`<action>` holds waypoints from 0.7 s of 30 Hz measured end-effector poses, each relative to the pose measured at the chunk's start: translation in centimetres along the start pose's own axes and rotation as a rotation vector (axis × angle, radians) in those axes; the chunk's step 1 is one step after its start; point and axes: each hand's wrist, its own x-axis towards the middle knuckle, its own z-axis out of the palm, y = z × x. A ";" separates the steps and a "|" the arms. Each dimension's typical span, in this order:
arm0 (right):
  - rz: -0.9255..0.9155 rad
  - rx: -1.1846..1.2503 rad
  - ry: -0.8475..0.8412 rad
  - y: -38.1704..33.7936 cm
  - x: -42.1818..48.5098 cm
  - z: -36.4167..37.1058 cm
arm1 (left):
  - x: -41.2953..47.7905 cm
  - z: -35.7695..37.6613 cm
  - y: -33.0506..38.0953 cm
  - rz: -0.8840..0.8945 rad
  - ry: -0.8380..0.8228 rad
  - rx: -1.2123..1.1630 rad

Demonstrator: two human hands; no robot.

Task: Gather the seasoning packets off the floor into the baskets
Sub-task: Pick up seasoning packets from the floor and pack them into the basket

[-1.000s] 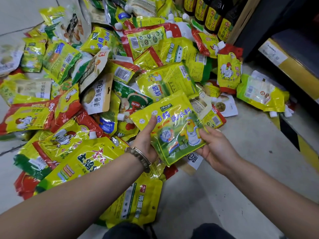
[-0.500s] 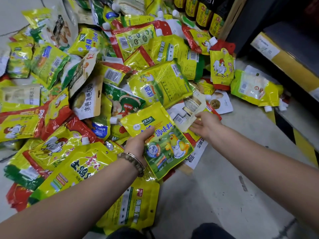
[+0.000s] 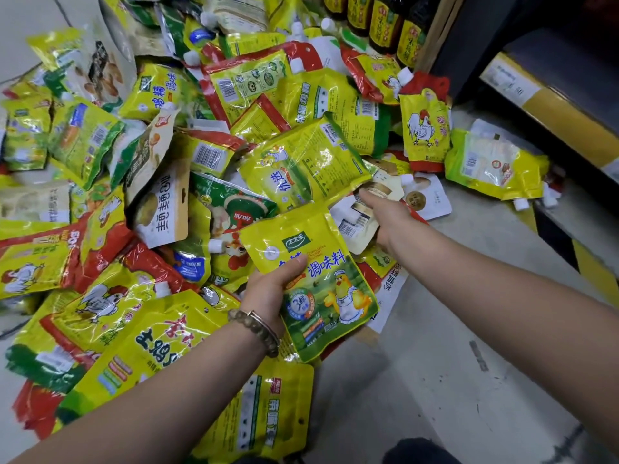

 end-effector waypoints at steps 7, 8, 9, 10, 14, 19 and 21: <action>-0.142 0.085 -0.027 -1.4 -6.4 -5.2 | -0.6 0.2 0.7 0.096 -0.066 0.088; -0.191 0.095 -0.031 -1.9 -7.1 -6.5 | -0.4 0.3 0.9 0.102 -0.080 0.095; -0.240 0.099 -0.039 -2.5 -8.0 -7.7 | -0.4 0.5 1.2 0.103 -0.093 0.099; -0.283 0.095 -0.049 -3.3 -9.0 -8.7 | -0.2 0.8 1.3 0.088 -0.105 0.093; -0.377 0.057 -0.111 -5.7 -12.8 -11.5 | -0.5 2.6 2.1 0.042 -0.171 0.060; -0.439 -0.020 -0.109 -6.3 -18.3 -14.2 | -2.5 5.6 3.2 0.171 -0.303 0.146; -0.458 -0.038 -0.085 -6.0 -20.4 -15.3 | -3.4 6.6 3.4 0.214 -0.333 0.203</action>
